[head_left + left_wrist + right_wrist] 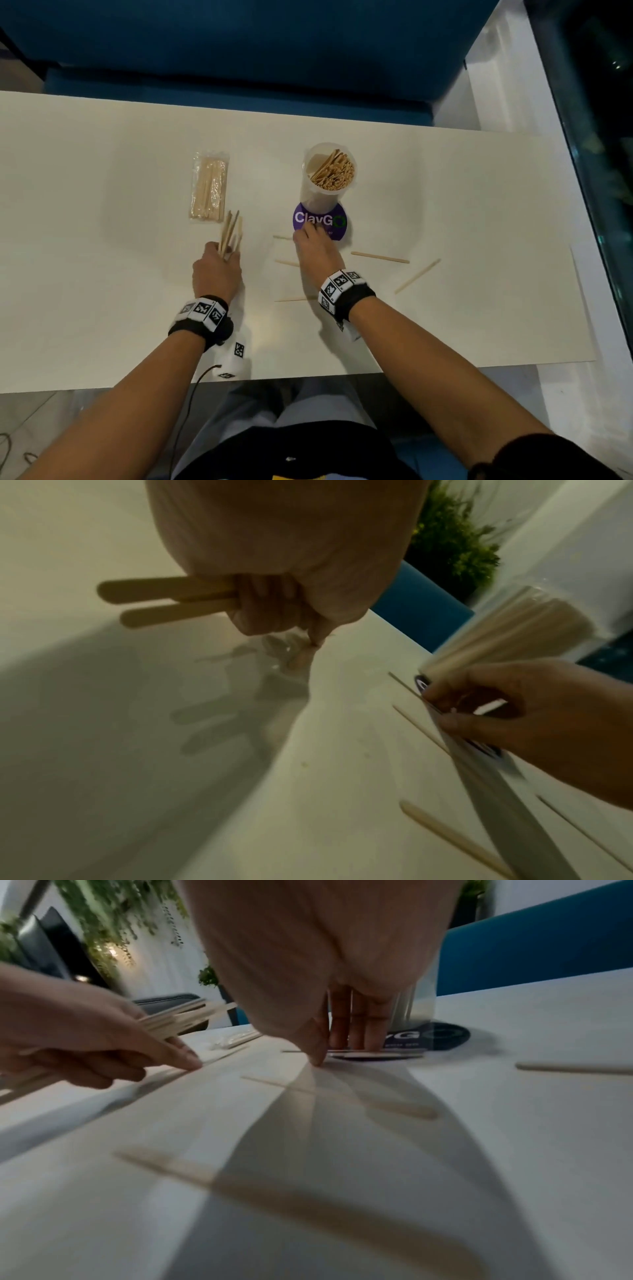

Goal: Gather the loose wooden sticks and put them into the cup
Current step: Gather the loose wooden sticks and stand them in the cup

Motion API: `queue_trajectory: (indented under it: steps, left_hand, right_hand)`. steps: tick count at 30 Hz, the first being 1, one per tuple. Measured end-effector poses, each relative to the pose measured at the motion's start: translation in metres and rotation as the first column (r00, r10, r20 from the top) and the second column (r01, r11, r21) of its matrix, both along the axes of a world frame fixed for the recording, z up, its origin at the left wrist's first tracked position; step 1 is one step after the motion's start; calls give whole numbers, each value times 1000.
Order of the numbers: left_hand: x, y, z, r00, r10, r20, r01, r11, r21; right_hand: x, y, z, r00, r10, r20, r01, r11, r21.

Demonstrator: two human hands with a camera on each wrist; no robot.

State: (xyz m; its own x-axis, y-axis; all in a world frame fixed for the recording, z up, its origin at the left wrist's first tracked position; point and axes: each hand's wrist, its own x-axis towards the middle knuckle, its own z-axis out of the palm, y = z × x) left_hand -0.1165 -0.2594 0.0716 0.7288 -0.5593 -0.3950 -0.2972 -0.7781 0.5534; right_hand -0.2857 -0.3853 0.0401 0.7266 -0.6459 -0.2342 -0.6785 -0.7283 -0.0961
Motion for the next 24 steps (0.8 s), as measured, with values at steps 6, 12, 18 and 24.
queue_trajectory:
  steps: [6,12,18,24]
  left_hand:
    - [-57,14,-11,966,-252,-59,249,967,-51]
    - [-73,18,-1,849,-527,-37,521,846,-113]
    - [-81,10,-11,625,-770,130,771,634,51]
    - [-82,-1,-26,539,-818,199,839,543,-38]
  right_hand:
    - [-44,44,18,931,-95,352,11,973,233]
    - [-142,8,36,344,-854,391,829,471,300]
    - [-170,-26,15,129,-977,172,930,179,322]
    - [-126,-31,16,480,-798,364,713,597,368]
